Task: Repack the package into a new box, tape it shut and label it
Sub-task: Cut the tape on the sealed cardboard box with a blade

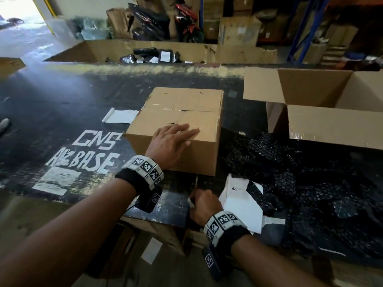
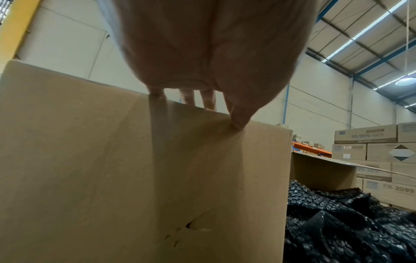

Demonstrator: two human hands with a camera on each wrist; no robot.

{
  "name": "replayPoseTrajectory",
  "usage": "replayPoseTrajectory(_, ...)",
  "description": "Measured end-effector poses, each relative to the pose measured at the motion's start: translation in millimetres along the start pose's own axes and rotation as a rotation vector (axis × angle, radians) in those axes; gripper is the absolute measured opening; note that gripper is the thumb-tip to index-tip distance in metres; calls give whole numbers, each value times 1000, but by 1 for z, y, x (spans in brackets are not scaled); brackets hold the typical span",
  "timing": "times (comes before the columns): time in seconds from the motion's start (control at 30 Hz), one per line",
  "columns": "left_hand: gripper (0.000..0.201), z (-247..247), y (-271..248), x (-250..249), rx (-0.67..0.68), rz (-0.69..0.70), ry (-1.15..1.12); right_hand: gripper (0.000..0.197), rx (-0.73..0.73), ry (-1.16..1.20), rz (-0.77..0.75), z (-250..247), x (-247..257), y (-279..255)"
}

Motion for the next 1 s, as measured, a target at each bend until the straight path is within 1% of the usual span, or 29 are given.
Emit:
replayPoseTrajectory(0.07, 46, 2, 0, 1, -9, 12, -9, 24, 19, 34, 53, -4, -6, -4)
replayPoseTrajectory(0.13, 46, 2, 0, 1, -17, 17, -2, 20, -4, 93, 116, -13, -21, -11)
replayPoseTrajectory(0.23, 46, 5, -1, 1, -44, 33, 4, 14, -99, 258, 165, -39, -51, -28)
replayPoseTrajectory(0.27, 47, 6, -2, 0, -49, 36, 8, 16, -139, 314, 163, -51, -59, -34)
replayPoseTrajectory(0.33, 47, 9, -3, 0, -62, 34, 14, 23, -260, 454, 115, -78, -72, -42)
replayPoseTrajectory(0.43, 48, 13, -3, 0, -66, 12, 6, 22, -422, 704, -5, -117, -74, -36)
replayPoseTrajectory(0.5, 48, 13, -3, 0, -68, 7, -9, 18, -462, 907, -44, -135, -69, -19)
replayPoseTrajectory(0.53, 48, 13, -3, -1, -72, 5, -10, 15, -466, 971, -49, -143, -64, -9)
replayPoseTrajectory(0.6, 47, 12, -4, 0, -85, 2, -19, 17, -496, 1012, -70, -159, -50, 10)
replayPoseTrajectory(0.63, 48, 11, -6, 0, -87, 2, -26, 22, -507, 999, -69, -165, -42, 15)
replayPoseTrajectory(0.67, 48, 10, 3, 0, -83, -7, -42, 26, -492, 974, -60, -174, -45, 27)
replayPoseTrajectory(0.73, 50, 4, 0, 5, -67, -11, -105, 27, -480, 894, -40, -177, -30, 27)
replayPoseTrajectory(0.8, 57, -3, 7, 22, -36, -94, -149, 25, -453, 855, -41, -176, -26, 31)
replayPoseTrajectory(0.87, 69, -11, 15, 49, 15, -267, -127, 21, -439, 825, -56, -174, -24, 37)
replayPoseTrajectory(0.93, 77, -17, 21, 78, 104, -466, -77, 19, -431, 824, -73, -173, -25, 42)
replayPoseTrajectory(0.97, 81, -18, 22, 90, 155, -542, -81, 19, -433, 826, -83, -173, -25, 42)
replayPoseTrajectory(1.0, 88, -19, 23, 96, 197, -585, -97, 19, -437, 825, -93, -174, -24, 41)
Point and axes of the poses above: each hand's wrist, its own y-axis towards the middle knuckle, its own z-axis out of the palm, x = y × z, the point moved 5 cm from there along y, towards the middle knuckle, and after that the axes turned 15 degrees about x, right-handed, at the moved point
